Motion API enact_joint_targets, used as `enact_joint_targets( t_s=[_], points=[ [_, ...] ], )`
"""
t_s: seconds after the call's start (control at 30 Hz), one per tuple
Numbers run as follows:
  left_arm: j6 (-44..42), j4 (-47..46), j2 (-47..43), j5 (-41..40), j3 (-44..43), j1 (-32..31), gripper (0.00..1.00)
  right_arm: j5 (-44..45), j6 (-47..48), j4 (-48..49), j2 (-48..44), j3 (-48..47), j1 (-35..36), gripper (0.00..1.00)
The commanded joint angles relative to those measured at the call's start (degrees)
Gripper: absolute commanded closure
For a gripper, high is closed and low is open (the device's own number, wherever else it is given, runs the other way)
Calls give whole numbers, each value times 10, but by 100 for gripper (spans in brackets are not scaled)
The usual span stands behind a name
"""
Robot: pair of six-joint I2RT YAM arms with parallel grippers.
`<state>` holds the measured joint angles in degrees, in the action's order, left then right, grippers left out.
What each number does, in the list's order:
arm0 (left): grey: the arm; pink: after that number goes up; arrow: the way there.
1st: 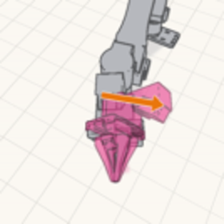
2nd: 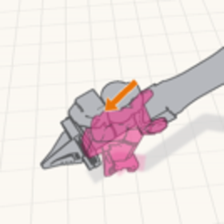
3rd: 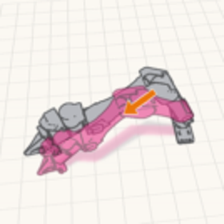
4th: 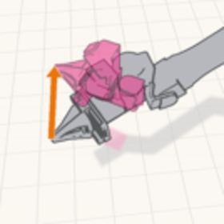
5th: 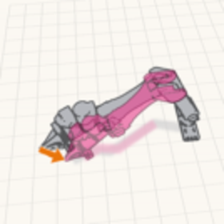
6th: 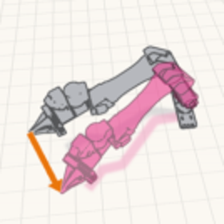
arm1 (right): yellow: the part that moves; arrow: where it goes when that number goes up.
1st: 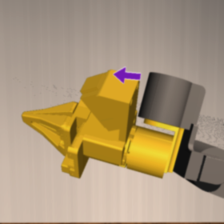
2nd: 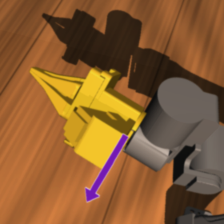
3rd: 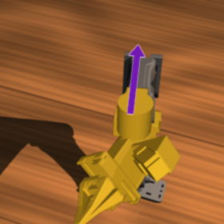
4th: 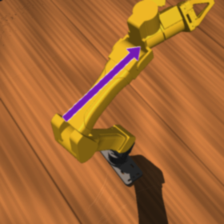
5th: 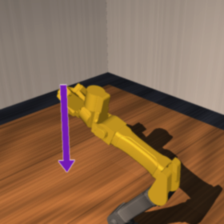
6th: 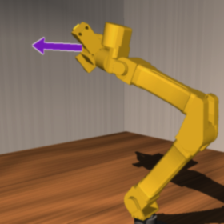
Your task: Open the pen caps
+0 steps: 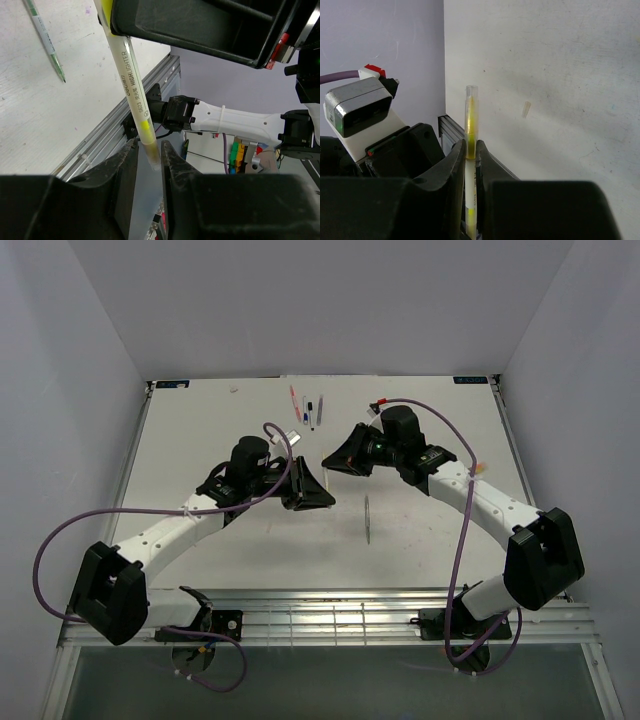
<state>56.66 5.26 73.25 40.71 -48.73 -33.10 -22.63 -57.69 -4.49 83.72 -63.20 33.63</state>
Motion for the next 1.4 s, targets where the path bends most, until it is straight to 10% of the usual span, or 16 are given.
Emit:
enact_joint_targets(
  t_s=[0.0,0.2,0.4,0.57,0.9,1.37],
  points=[
    [-6,-11,0,1,-15,-2,66,-1,-1,18,-8,-8,7,92],
    [-7,-8,5,9,-16,-2,83,-6,16,9,0,-17,7,92],
    [-29,27,8,4,-31,-2,96,-56,47,-9,22,-28,7,64],
    [-38,41,11,-5,-44,-2,100,-75,51,-14,31,-28,13,62],
    [-54,70,32,-22,-71,1,100,-85,50,-10,11,-3,28,91],
    [-52,65,-23,0,-1,-3,100,-75,63,-84,201,-270,-54,92]
  ],
)
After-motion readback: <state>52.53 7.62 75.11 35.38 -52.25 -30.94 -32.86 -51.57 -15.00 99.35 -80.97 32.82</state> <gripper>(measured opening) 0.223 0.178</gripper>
